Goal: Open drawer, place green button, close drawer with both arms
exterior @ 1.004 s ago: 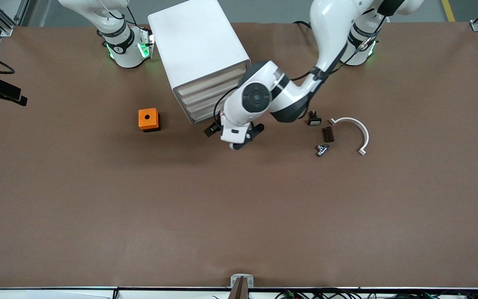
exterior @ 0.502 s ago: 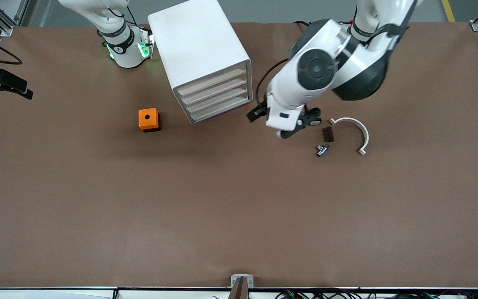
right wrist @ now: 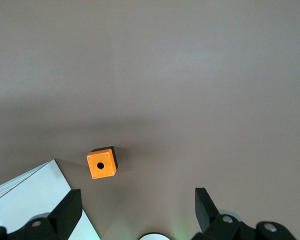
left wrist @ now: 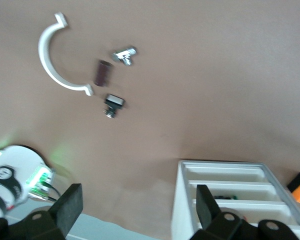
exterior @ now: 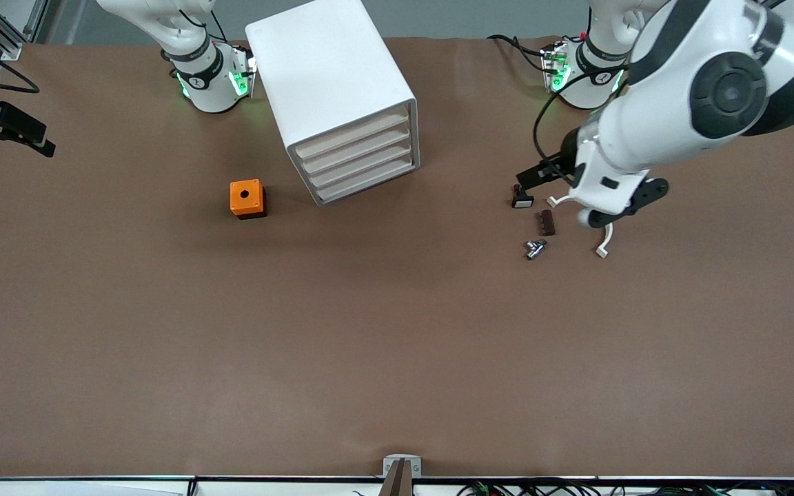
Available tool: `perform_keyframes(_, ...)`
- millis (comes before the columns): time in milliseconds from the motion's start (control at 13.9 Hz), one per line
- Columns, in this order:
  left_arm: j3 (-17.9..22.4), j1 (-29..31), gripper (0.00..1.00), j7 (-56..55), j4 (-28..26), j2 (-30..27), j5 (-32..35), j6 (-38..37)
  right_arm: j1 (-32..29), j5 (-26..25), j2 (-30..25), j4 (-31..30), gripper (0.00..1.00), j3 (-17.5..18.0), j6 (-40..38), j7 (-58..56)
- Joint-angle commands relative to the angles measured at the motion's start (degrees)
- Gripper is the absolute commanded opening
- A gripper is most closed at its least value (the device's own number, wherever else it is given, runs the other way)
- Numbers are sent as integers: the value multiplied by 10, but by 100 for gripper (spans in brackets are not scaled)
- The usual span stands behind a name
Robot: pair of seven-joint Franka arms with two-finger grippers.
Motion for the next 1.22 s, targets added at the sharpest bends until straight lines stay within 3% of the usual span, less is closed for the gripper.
perform_keyframes(0,-5,32,100,46,-44,-47,21,-6,1,1,-14,-14,100,-3,15,-8)
perform_keyframes(215,3,50,100,109,-98,-91,45,-2,3,-1,-15,-14,100,-3,15,-8)
perform_keyframes(430,49,50,100,173,-149,-130,58,18,8,-13,-15,-13,100,-3,15,-8)
perform_keyframes(860,123,42,100,282,-343,-268,73,151,0,-13,-14,-9,100,-3,15,-19)
perform_keyframes(1147,142,46,100,379,-348,-280,90,177,-6,-12,-14,-9,100,-2,20,-33)
